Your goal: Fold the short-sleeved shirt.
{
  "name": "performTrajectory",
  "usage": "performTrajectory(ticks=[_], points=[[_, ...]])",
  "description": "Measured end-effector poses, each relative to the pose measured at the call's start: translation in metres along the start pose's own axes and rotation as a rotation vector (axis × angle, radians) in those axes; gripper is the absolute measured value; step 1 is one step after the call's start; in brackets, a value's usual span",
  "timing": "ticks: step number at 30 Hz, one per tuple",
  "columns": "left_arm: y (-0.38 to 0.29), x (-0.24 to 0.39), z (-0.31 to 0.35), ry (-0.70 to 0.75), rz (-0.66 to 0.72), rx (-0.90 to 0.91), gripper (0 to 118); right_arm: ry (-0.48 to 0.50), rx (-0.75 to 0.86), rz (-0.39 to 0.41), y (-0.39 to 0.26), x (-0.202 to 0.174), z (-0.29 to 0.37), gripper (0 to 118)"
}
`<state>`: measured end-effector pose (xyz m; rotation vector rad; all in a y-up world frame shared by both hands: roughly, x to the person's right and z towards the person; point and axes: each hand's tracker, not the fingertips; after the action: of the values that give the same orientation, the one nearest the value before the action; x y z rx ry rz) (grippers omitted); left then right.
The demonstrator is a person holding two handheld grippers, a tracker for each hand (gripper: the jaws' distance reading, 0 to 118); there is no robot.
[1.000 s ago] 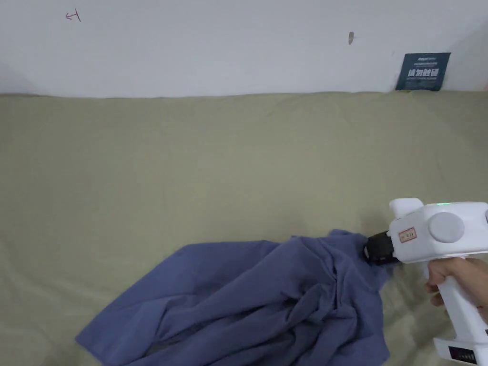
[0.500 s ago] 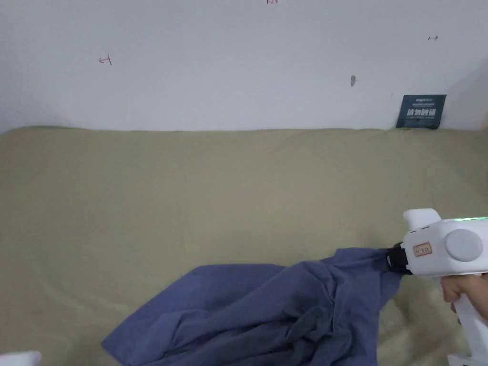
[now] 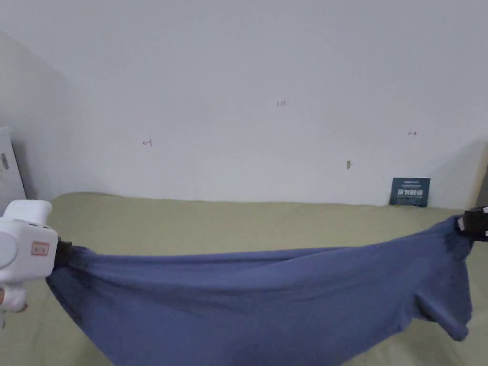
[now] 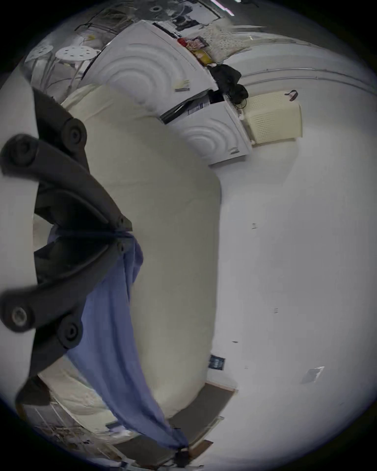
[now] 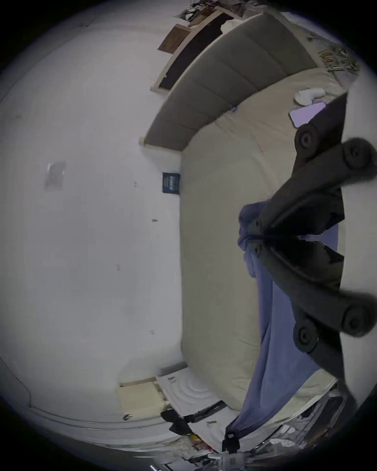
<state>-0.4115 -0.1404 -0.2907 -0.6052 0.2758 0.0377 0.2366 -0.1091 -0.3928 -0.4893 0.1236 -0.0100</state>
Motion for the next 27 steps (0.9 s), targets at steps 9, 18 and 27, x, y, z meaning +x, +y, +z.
performTrajectory(ticks=[9, 18, 27], points=[[0.077, 0.035, 0.002, 0.016, -0.010, 0.075, 2, -0.072, 0.066, 0.012, 0.026, 0.009, 0.023, 3], [0.131, 0.065, -0.042, 0.063, -0.019, 0.112, 2, -0.113, 0.104, -0.019, 0.072, 0.015, -0.025, 3], [0.171, 0.073, -0.107, 0.100, 0.010, 0.154, 2, -0.157, 0.132, 0.028, 0.117, 0.010, -0.096, 3]])
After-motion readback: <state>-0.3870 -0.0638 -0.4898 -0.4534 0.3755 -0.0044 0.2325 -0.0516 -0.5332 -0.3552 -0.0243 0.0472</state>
